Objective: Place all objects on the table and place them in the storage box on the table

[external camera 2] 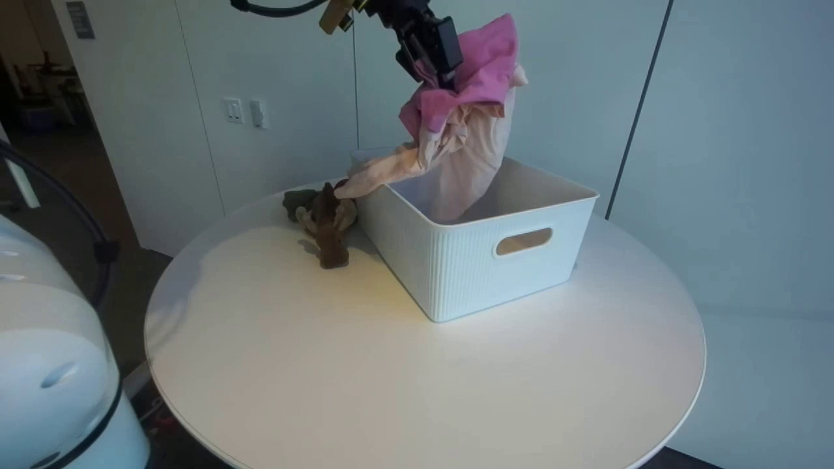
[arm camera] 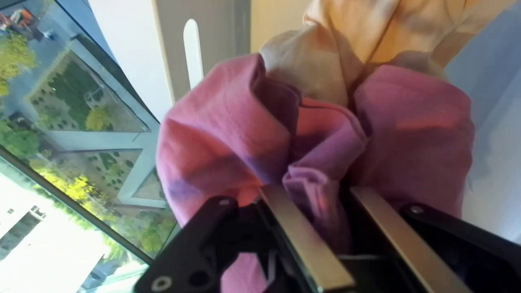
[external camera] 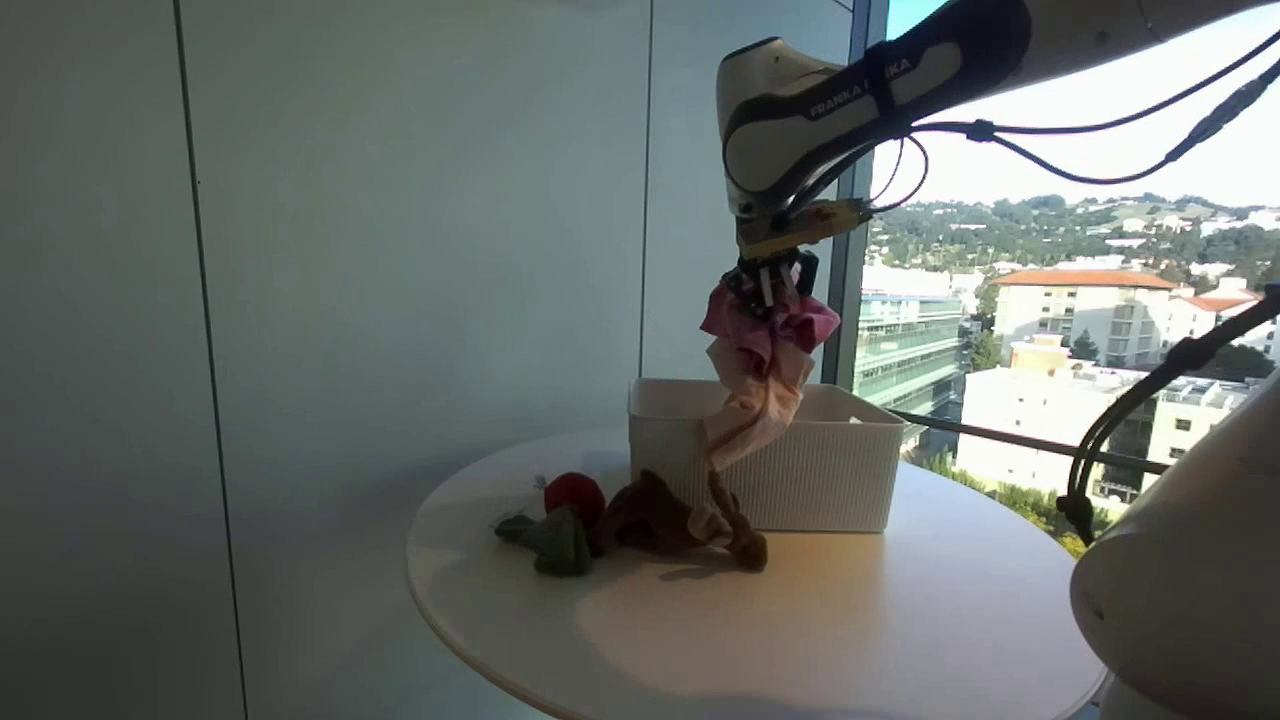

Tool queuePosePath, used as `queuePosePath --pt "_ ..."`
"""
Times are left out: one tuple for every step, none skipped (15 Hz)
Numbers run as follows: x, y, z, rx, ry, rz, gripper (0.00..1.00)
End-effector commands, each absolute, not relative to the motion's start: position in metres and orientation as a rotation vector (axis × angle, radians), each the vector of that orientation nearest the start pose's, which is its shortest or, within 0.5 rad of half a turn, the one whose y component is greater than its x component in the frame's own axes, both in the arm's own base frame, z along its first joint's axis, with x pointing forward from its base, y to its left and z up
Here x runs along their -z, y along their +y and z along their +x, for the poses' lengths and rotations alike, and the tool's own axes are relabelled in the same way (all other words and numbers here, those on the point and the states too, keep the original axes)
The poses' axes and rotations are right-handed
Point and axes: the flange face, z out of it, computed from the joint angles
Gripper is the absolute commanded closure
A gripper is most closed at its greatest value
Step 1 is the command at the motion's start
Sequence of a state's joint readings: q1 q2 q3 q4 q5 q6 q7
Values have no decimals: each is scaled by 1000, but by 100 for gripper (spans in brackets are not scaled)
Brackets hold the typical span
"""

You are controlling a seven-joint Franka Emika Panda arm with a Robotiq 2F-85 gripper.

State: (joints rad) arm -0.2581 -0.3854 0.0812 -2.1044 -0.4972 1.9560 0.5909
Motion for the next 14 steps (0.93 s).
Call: queuePosePath --pt "-571 -109 507 514 1240 -3313 88" --pt "-556 -105 520 473 1224 -3284 89" --pt "-539 -99 533 421 1192 -3244 90" --pt "-526 -92 543 382 1164 -3187 57" --pt "-515 -86 552 355 1147 -3140 56" --pt "-508 -83 559 342 1138 -3100 50" --pt "-508 -78 563 352 1130 -3075 43" --pt "-511 -74 564 367 1116 -3059 34" --pt "-517 -70 563 391 1110 -3054 27" --pt "-532 -60 557 440 1075 -3058 19" --pt "-547 -47 549 479 988 -3057 12" --pt "-563 -28 539 497 884 -3057 5" --pt "-575 -10 528 505 804 -3067 0" --pt "-586 10 520 512 718 -3065 0"
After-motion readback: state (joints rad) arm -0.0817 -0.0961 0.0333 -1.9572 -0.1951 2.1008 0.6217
